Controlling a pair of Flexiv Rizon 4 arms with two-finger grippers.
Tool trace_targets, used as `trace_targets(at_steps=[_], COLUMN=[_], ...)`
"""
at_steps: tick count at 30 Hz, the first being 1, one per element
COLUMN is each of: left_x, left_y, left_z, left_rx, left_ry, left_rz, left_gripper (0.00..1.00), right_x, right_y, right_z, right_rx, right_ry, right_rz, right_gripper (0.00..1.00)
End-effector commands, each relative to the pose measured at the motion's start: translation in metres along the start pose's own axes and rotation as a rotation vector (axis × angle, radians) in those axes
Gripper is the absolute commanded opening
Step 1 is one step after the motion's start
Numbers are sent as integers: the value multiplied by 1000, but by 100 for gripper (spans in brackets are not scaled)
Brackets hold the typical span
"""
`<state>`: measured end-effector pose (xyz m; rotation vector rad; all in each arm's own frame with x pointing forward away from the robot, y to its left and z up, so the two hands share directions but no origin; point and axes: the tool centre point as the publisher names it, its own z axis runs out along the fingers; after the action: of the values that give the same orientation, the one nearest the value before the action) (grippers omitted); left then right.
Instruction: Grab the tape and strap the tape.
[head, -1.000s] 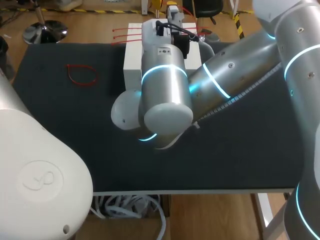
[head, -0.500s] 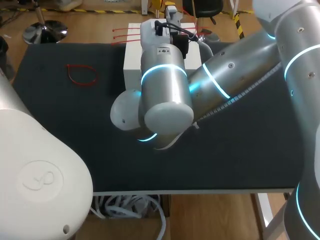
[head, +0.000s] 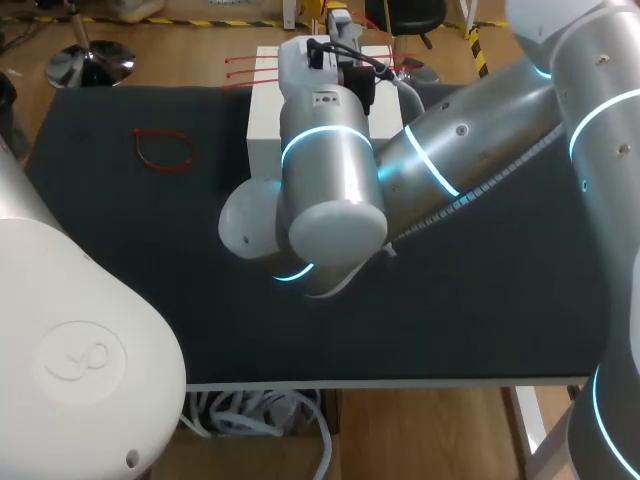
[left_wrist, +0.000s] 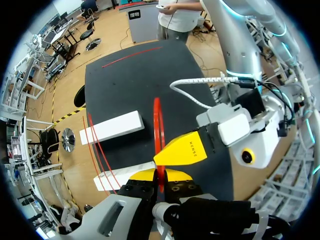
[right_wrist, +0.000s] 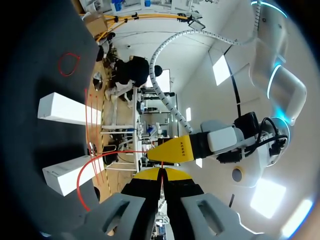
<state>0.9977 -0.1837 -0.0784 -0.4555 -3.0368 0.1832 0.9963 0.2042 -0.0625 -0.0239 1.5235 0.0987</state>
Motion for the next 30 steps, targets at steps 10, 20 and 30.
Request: trace_targets(at_steps=[10, 20, 30], left_x=[1, 1, 1], left_y=[0, 0, 0], left_z=[-1, -1, -1], left_rx=[-2, -2, -2], left_ry=[1, 1, 1], left_rz=[1, 1, 1], left_gripper=[0, 0, 0], right_x=[-2, -3, -3], right_y=[2, 6, 6], right_z=[2, 4, 4], right_rx=[-13, -26, -27], right_ry=[13, 14, 13], right_rz=[-2, -1, 2], right_gripper=[0, 0, 0])
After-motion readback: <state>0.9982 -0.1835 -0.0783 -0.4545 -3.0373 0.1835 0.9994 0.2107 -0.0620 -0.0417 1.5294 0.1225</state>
